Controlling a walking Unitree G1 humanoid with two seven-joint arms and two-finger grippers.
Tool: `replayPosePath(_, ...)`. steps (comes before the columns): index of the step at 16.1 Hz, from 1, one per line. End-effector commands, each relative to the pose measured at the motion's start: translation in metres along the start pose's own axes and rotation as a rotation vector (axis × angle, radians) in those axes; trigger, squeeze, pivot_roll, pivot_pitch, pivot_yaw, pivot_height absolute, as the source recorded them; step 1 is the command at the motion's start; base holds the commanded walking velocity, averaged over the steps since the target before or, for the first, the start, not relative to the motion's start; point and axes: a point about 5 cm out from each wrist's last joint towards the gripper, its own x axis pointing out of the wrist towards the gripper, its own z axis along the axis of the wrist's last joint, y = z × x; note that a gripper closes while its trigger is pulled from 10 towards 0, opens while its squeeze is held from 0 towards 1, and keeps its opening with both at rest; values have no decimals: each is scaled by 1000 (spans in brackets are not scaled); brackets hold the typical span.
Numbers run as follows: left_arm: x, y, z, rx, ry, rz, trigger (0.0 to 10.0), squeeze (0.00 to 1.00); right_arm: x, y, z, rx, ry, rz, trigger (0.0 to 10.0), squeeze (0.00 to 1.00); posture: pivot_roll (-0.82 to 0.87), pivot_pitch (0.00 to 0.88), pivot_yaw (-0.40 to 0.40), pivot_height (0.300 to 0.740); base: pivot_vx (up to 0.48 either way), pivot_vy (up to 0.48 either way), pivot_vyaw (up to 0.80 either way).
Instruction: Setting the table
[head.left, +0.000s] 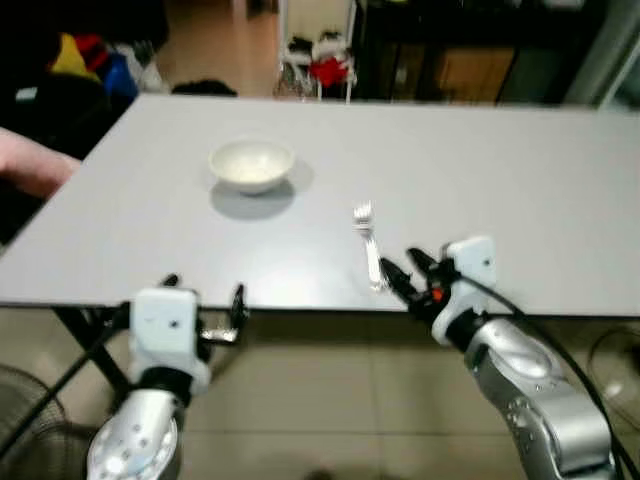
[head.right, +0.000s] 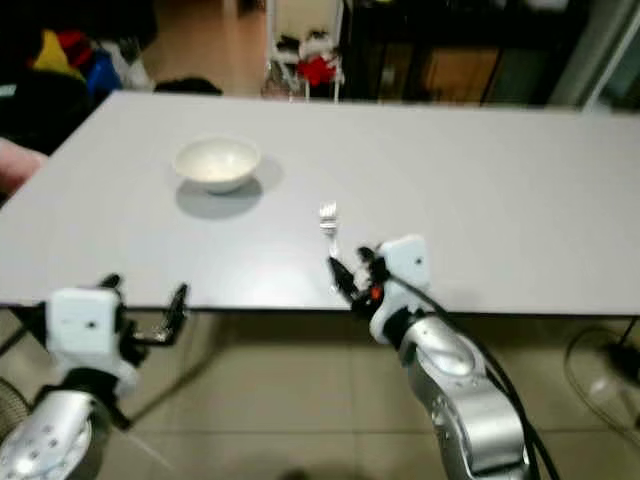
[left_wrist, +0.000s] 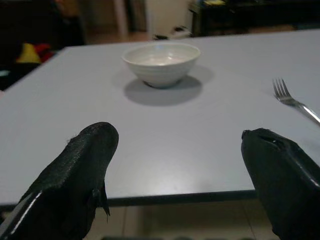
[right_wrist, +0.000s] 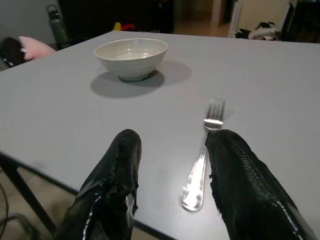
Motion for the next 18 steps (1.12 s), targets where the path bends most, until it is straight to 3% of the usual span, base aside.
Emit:
replayPosePath(1, -3, -2, 1, -4, -5, 12, 10000, 0, -4, -6, -3, -17, 18, -22, 10000, 0, -50, 0, 15, 740, 0, -480, 0)
replayPosePath(3, -9, -3, -1, -3, 5, 13, 10000, 0, -7, -8, -6, 6, 26, -34, 10000, 0, -45, 0, 16, 740, 0, -480, 0)
replayPosePath(5, -10, -3, 0, 6, 0, 11, 10000, 0, -9, -5, -6, -71, 33, 18, 10000, 0, -45, 0, 18, 740, 0, -446, 0)
replayPosePath(7, -11, -3, 0, -3, 2, 10, 10000, 0, -11, -1, -6, -82, 26, 70, 10000, 0, -45, 0, 18, 740, 0, 0, 800)
replayPosePath(9, -12, -4, 0, 75, -4, -36, 10000, 0, -14, 1, -6, -67, 12, 115, 10000, 0, -37, 0, 22, 740, 0, 0, 800)
replayPosePath(18, -2, 5, 9, 118, -65, -8, 10000, 0, -24, -17, -5, -5, -73, -112, 10000, 0, -63, 0, 78, 740, 0, 0, 800)
